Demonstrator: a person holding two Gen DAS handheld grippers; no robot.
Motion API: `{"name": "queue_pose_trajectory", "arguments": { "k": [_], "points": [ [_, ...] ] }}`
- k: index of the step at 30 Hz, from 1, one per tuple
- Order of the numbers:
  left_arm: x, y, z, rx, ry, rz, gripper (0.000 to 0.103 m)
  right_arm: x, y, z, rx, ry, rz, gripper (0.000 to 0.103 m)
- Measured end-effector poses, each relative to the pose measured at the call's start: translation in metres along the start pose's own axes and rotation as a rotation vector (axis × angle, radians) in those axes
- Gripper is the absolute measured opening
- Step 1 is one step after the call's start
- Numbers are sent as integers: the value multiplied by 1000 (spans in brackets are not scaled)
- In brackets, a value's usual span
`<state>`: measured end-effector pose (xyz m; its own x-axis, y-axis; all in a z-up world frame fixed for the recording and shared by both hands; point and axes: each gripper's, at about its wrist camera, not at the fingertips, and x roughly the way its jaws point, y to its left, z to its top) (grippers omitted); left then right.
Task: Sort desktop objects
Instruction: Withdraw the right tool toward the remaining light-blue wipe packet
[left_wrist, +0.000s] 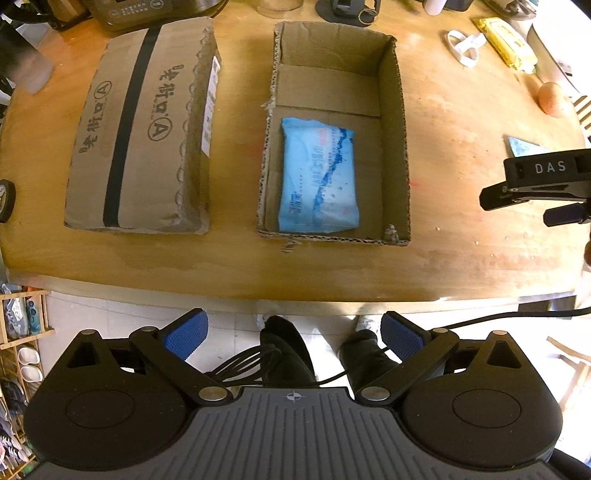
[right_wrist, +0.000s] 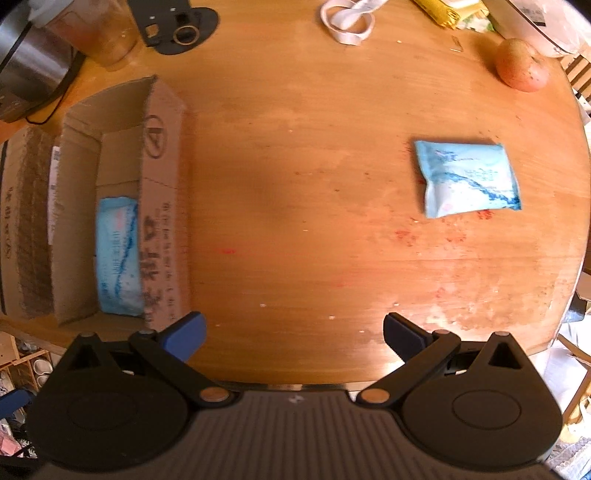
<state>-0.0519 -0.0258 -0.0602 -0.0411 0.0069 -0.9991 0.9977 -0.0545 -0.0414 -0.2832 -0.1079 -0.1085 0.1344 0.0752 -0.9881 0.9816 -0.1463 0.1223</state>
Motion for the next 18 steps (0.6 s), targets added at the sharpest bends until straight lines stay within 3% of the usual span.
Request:
{"name": "queue_pose_trajectory", "arguments": {
  "k": [18],
  "points": [
    [4,-22,-2,-12,16,10,103,7,-64,4,27,-6,-16,103]
  ]
}}
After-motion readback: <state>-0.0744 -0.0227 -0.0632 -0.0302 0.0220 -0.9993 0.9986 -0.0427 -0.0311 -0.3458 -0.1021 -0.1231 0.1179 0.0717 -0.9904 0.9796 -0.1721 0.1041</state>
